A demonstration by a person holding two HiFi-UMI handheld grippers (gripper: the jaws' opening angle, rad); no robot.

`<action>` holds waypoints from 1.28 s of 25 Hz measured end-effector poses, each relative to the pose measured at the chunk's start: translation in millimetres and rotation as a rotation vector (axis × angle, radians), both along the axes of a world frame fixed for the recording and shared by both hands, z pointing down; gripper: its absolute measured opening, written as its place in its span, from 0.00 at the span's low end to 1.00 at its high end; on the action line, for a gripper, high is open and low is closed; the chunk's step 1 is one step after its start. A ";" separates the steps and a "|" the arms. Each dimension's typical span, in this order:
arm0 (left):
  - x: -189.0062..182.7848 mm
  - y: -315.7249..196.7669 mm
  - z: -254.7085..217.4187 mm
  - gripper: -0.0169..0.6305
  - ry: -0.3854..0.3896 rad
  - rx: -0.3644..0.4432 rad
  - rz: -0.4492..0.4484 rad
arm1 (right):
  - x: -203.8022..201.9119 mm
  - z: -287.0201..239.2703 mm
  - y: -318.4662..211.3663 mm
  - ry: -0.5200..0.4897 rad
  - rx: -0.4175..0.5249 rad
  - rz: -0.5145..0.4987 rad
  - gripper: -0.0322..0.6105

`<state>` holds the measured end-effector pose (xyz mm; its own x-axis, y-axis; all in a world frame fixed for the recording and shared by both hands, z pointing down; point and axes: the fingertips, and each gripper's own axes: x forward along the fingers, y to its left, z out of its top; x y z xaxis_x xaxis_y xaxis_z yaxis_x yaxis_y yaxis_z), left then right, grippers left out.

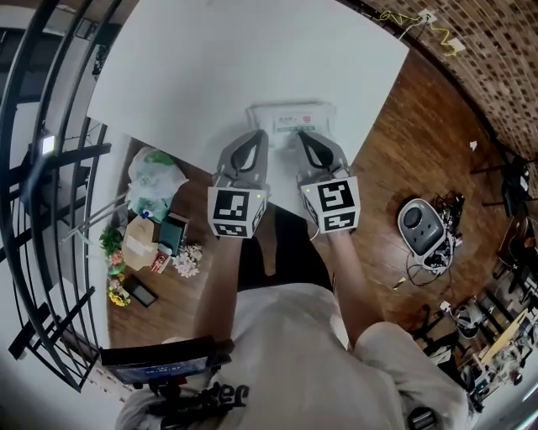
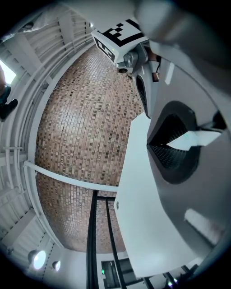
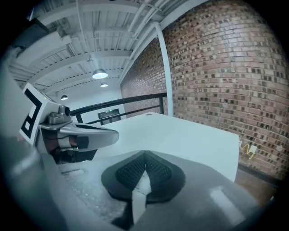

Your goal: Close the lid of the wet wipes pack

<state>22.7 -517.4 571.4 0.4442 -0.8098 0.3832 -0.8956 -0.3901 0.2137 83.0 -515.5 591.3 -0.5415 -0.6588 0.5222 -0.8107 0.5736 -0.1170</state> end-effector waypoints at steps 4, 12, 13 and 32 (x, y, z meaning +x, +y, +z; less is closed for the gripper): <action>1.5 -1.5 7.3 0.05 0.006 -0.008 0.009 | -3.6 12.1 0.9 0.003 -0.017 0.001 0.03; 11.9 -9.3 19.8 0.05 0.018 -0.032 0.018 | 0.4 29.4 3.2 0.010 -0.058 0.000 0.03; 12.5 -10.4 21.6 0.05 0.019 -0.034 0.020 | 0.5 31.7 3.1 0.010 -0.062 0.001 0.03; -1.9 -15.6 33.9 0.05 0.029 -0.059 -0.006 | -10.0 51.2 8.2 0.205 -0.114 -0.156 0.03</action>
